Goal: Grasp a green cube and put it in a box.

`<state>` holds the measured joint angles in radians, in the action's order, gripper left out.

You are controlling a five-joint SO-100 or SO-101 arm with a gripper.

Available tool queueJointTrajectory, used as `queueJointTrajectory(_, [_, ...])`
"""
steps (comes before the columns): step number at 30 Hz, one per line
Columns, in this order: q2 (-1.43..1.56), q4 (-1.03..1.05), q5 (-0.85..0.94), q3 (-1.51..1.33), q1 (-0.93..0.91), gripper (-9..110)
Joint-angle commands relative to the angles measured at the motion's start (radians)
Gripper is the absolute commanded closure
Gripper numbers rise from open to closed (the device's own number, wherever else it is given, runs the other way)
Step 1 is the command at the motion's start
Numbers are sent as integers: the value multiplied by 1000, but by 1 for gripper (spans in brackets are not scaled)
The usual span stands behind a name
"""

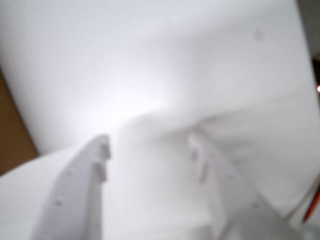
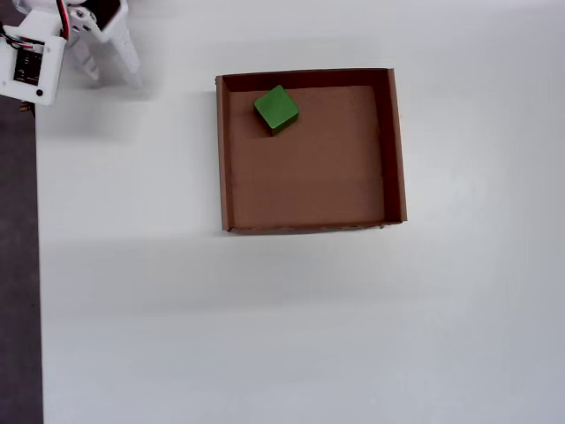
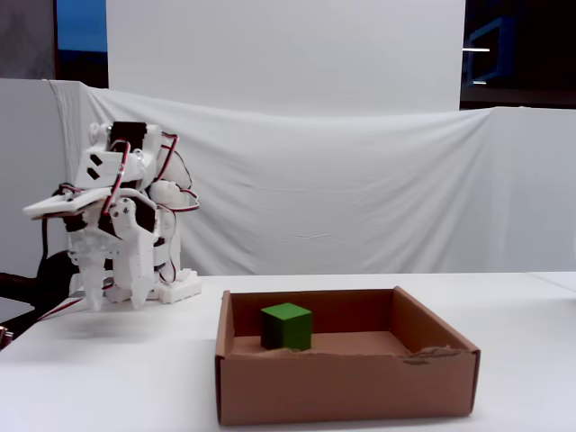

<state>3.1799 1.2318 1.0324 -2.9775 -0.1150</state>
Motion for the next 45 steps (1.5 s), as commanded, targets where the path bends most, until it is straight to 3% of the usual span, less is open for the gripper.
queueJointTrajectory(1, [5, 5, -3, 5, -3, 79])
queueJointTrajectory(45, [5, 3, -18, 5, -3, 79])
